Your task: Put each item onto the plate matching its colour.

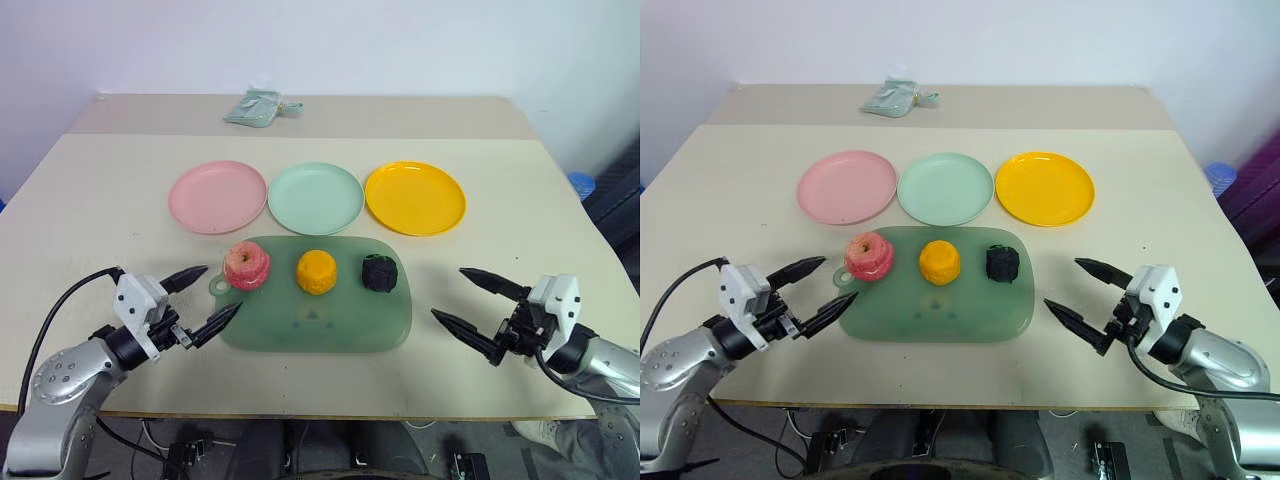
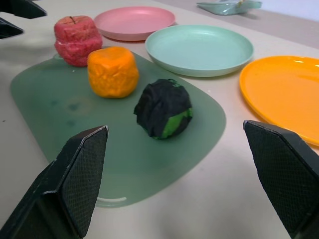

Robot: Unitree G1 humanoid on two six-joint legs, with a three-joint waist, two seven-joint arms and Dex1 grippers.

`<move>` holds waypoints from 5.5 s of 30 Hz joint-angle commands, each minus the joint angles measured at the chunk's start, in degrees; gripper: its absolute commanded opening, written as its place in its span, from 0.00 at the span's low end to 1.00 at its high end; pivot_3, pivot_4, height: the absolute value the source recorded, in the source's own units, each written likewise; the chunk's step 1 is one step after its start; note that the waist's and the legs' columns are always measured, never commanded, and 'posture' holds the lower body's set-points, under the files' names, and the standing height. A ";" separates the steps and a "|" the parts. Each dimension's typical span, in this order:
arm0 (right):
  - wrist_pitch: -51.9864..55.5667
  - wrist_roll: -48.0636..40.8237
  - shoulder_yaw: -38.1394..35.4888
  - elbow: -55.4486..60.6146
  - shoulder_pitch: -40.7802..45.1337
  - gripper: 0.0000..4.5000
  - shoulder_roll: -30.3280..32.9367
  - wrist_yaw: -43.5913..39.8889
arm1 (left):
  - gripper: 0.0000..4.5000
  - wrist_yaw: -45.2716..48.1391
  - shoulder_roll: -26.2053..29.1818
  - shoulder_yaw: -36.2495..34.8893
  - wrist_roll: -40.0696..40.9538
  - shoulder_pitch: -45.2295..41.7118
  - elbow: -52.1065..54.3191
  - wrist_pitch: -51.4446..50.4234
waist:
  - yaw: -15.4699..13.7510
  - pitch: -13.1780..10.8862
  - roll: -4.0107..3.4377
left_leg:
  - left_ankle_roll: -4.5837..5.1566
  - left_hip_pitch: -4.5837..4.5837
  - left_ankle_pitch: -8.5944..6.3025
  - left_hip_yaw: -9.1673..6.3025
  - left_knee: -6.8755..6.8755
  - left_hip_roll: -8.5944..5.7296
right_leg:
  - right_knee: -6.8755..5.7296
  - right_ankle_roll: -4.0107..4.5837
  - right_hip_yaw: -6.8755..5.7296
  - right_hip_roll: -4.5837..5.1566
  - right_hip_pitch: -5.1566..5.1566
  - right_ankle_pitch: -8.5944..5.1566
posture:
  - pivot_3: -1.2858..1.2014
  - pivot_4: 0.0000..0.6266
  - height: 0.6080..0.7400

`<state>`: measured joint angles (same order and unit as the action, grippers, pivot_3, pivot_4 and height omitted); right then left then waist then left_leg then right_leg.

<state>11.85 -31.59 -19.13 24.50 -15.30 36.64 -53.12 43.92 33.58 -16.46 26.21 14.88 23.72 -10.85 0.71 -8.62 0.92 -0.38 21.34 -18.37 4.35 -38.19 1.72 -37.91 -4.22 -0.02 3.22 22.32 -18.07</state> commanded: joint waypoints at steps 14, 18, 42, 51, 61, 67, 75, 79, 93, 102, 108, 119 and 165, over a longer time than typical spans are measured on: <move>-6.19 0.72 12.95 -0.48 16.31 0.99 -0.61 -7.05 | 1.00 -7.77 -5.31 2.74 -0.49 -4.39 -0.17 -4.49 | -0.09 0.00 0.01 | 0.00 0.00 0.00 0.00 -0.02 0.00 | -0.02 -0.01 -0.01 -0.01 0.01 0.01 | 0.52 0.24 1.00; -6.33 0.58 13.93 -1.46 18.12 0.99 -0.82 -7.63 | 1.00 -8.26 -5.77 3.71 -1.77 -5.48 -1.44 -3.61 | -0.06 0.00 0.01 | 0.00 0.01 0.00 -0.01 -0.03 -0.01 | -0.02 -0.01 -0.02 0.00 0.01 0.01 | 0.52 0.24 1.00; -5.95 1.90 14.10 1.22 16.82 1.00 -1.19 -2.82 | 0.74 -10.92 -10.96 6.97 -7.42 -15.82 -16.87 7.04 | -0.05 0.01 0.01 | -0.01 -0.01 0.00 0.00 -0.04 -0.01 | -0.06 -0.02 -0.02 0.00 0.01 0.01 | 0.52 0.24 1.00; -5.89 2.66 14.52 -0.53 19.12 1.00 -1.42 -1.85 | 0.74 -26.65 -13.16 3.16 -9.26 -32.37 -20.19 -0.59 | -0.22 -0.02 0.07 | -0.01 0.03 0.01 -0.02 -0.09 -0.01 | -0.09 -0.03 -0.06 0.00 0.02 0.02 | 0.52 0.24 1.00; -7.03 4.33 15.59 -3.05 22.24 1.00 -2.93 -0.82 | 0.74 -37.75 -18.55 6.76 -15.45 -55.56 -40.72 -5.55 | -0.26 -0.03 0.10 | -0.29 0.09 0.17 -0.01 -0.16 -0.10 | -0.09 -0.06 -0.11 -0.01 0.07 0.03 | 0.52 0.24 1.00; -7.74 4.59 14.94 -3.52 21.88 1.00 -2.96 -0.51 | 0.74 -38.94 -18.85 7.53 -17.59 -55.33 -44.75 -6.39 | 0.09 -0.08 0.19 | -0.36 0.13 0.21 0.02 -0.15 -0.06 | -0.13 -0.06 -0.10 -0.04 0.19 0.03 | 0.52 0.24 1.00; -8.53 5.50 15.32 -3.85 20.99 1.00 -3.33 0.39 | 0.99 -34.90 -16.53 5.76 -14.58 -52.13 -38.17 -9.13 | -0.23 -0.11 0.23 | -0.40 0.14 0.23 0.03 -0.16 -0.05 | -0.14 -0.06 -0.09 -0.02 0.18 0.03 | 0.52 0.24 1.00; -7.55 5.58 15.44 -3.64 20.78 1.00 -3.33 0.97 | 0.99 -27.68 -14.72 6.35 -10.06 -47.12 -27.70 -12.81 | -0.08 -0.11 0.23 | -0.40 0.13 0.23 0.03 -0.16 -0.06 | -0.14 -0.06 -0.09 0.00 0.16 0.03 | 0.52 0.24 1.00; -3.86 5.23 17.27 -2.43 21.01 1.00 -3.26 2.40 | 0.99 -3.66 -7.18 13.23 3.75 -32.51 -8.04 -22.12 | -0.08 -0.11 0.22 | -0.41 0.08 0.24 -0.01 -0.16 -0.05 | -0.14 -0.05 -0.07 0.00 0.09 0.02 | 0.52 0.24 1.00; 6.52 6.21 23.10 -1.92 26.11 1.00 -5.18 6.78 | 0.99 7.41 -2.07 6.09 5.30 -21.98 -6.75 -8.98 | 0.31 -0.12 0.20 | -0.40 0.09 0.23 -0.01 -0.06 0.01 | -0.15 -0.02 -0.06 -0.03 0.20 0.01 | 0.52 0.24 1.00; 13.17 12.58 31.22 -9.12 37.23 1.00 -9.18 9.94 | 0.99 24.69 6.98 -1.11 11.42 -12.87 -9.18 -4.44 | 0.11 -0.15 0.18 | -0.39 0.11 0.22 0.02 -0.05 0.02 | -0.15 0.04 -0.07 0.01 0.28 -0.02 | 0.52 0.24 1.00; 21.64 16.22 37.86 -15.11 46.01 1.00 -9.90 6.19 | 0.99 27.38 8.17 -4.71 11.66 -6.95 -8.79 -1.99 | 0.52 -0.16 0.17 | -0.08 0.19 0.04 0.02 -0.02 -0.08 | -0.12 0.03 -0.13 0.22 0.33 -0.02 | 0.52 0.24 1.00; -12.50 24.38 13.22 -92.93 77.18 0.99 -10.65 15.60 | 1.00 11.95 -0.19 -1.19 12.18 -3.72 1.53 -0.85 | 3.09 -0.28 -0.03 | -0.34 0.26 0.20 0.24 0.07 -0.06 | -0.13 0.01 -0.16 0.21 0.43 0.00 | 0.52 0.24 1.00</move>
<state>1.41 -7.08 -4.77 -69.91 60.18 25.69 -37.37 55.51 32.72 -16.64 37.05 11.25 23.64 -12.00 3.80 -8.90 0.89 -0.72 21.60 -18.18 4.59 -38.12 1.65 -38.03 -4.21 -0.18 3.43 22.74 -18.07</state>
